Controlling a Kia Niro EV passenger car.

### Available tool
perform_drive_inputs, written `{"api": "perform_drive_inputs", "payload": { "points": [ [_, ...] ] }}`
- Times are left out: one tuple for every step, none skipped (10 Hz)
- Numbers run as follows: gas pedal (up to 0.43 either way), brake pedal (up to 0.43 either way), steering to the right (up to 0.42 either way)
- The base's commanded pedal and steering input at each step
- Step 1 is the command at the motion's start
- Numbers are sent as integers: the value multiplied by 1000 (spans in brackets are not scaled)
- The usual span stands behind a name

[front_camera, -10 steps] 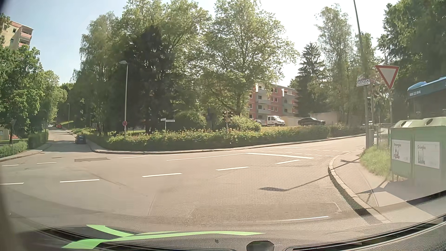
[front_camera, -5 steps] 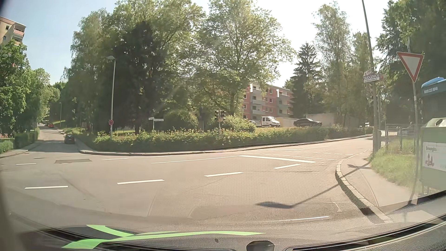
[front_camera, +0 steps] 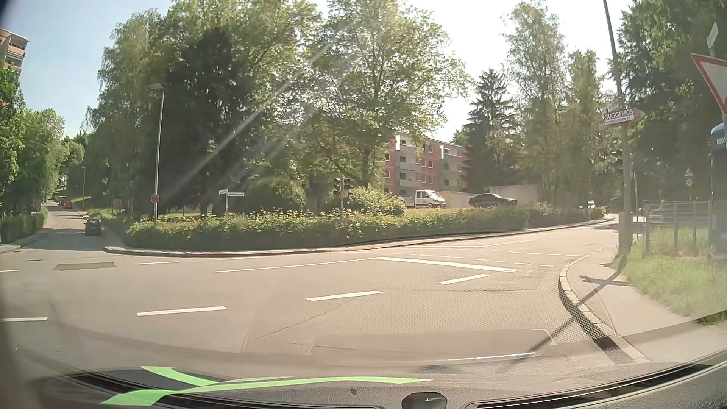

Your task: Follow the waypoints while adhering to traffic rules and regulations

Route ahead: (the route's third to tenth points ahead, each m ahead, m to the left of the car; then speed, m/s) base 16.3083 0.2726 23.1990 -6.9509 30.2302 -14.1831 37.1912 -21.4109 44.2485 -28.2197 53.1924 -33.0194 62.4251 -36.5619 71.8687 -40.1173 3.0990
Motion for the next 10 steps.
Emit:
{"api": "perform_drive_inputs", "payload": {
  "points": [
    [0,122,75],
    [0,128,77],
    [0,152,80],
    [0,159,85],
    [0,165,92],
    [0,171,97],
    [0,177,98],
    [0,183,98],
    [0,189,98],
    [0,189,96]
  ]
}}
